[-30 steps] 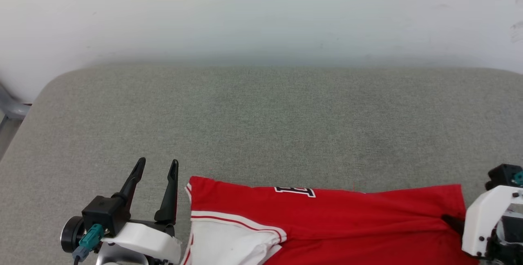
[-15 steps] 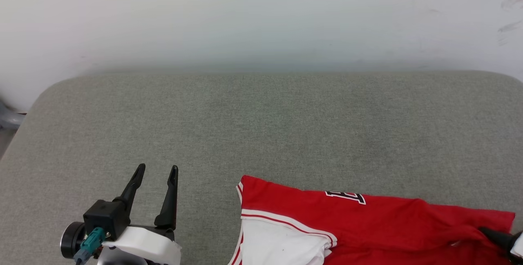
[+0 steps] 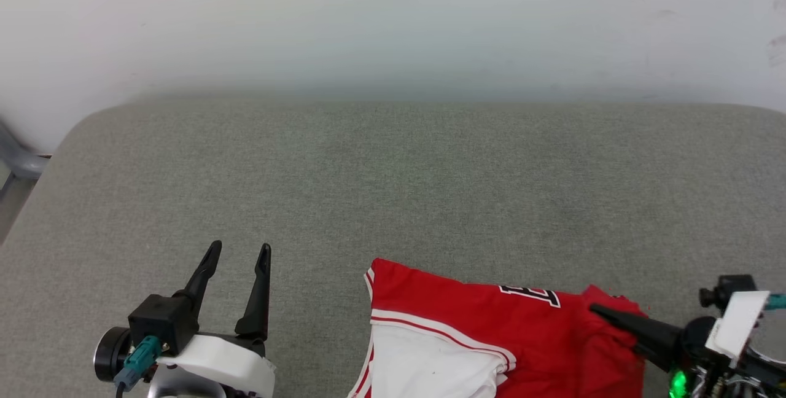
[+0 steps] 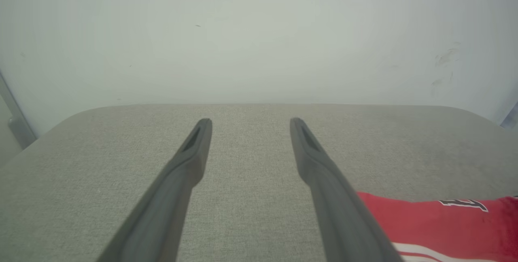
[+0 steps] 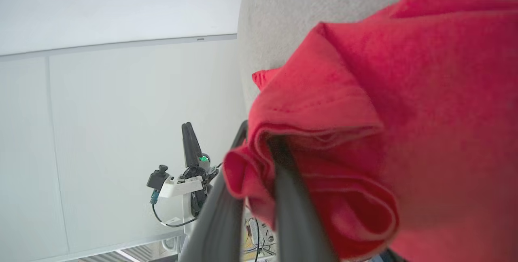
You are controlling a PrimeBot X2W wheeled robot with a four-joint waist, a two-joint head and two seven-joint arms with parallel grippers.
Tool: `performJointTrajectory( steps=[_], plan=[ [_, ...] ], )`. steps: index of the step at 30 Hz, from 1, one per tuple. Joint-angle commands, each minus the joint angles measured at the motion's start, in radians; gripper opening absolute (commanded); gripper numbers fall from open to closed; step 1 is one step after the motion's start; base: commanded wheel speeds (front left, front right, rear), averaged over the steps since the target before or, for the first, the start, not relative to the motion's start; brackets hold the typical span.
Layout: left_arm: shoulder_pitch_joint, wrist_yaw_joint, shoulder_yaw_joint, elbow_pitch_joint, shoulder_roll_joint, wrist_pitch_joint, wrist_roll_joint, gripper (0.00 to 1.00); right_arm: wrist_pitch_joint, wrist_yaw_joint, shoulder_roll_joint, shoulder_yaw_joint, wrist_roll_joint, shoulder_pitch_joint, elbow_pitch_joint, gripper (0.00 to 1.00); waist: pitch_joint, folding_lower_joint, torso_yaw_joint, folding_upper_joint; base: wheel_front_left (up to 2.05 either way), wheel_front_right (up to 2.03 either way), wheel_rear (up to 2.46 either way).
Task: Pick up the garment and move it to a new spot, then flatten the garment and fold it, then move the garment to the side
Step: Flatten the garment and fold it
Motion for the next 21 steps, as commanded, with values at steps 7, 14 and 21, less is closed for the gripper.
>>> performJointTrajectory(
  steps=[7, 14, 21],
  plan=[
    [-0.041, -0.005, -0.013, 0.000, -0.005, 0.003, 0.000, 1.00, -0.129, 0.000, 0.003, 0.299, 0.251, 0.001, 0.009, 0.00, 0.035, 0.0000, 0.043, 0.0000, 0.00, 0.00, 0.00],
    [-0.072, -0.016, -0.023, 0.014, -0.018, -0.006, -0.007, 1.00, -0.262, 0.000, 0.002, 0.587, 0.375, 0.015, -0.050, 0.00, 0.073, 0.0000, 0.083, 0.0000, 0.00, 0.00, 0.00],
    [-0.095, -0.021, -0.024, 0.036, -0.031, -0.018, -0.009, 1.00, -0.465, 0.000, 0.003, 0.743, 0.274, 0.007, -0.006, 0.00, 0.106, 0.0000, 0.112, 0.0000, 0.00, 0.00, 0.00]
  ],
)
